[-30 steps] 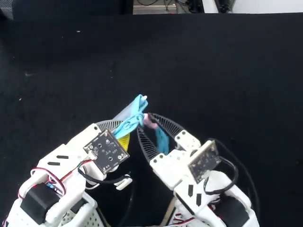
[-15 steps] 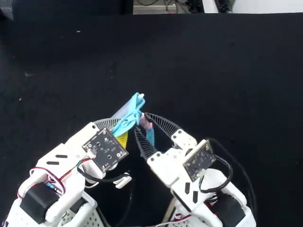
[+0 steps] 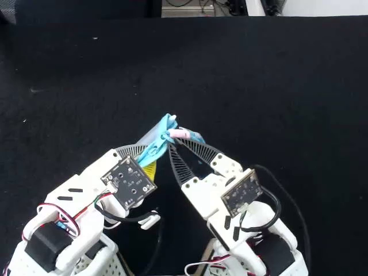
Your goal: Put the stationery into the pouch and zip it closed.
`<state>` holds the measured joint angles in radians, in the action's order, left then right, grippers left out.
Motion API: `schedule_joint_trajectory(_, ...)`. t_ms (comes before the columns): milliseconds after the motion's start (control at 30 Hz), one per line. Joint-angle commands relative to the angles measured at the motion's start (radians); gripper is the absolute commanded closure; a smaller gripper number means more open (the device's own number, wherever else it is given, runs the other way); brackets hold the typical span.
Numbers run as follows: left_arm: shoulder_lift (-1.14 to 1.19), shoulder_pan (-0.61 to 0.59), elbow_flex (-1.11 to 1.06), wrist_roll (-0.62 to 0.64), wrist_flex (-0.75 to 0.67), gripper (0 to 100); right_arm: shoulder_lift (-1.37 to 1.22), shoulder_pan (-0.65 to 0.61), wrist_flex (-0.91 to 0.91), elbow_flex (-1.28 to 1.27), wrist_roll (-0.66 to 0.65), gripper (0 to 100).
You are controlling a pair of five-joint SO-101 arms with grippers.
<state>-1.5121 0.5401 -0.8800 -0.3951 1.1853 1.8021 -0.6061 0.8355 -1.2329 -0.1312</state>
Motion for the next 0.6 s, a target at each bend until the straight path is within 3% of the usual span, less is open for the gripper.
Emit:
schedule_joint_trajectory(0,0.0,0.015,0.004,0.008,0.005,97,0.134,0.018,-0.021,-0.002,-0.014,96.2)
schedule_joint_trajectory(133,0.0,0.114,-0.004,0.008,0.021,97,0.134,0.018,-0.014,-0.007,-0.009,86.1)
schedule_joint_trajectory(467,0.0,0.133,-0.012,0.008,0.018,97,0.134,0.018,-0.012,-0.008,-0.014,91.2)
schedule_joint_trajectory(567,-0.002,0.133,-0.012,0.008,0.02,97,0.139,0.02,-0.012,-0.004,-0.014,98.6)
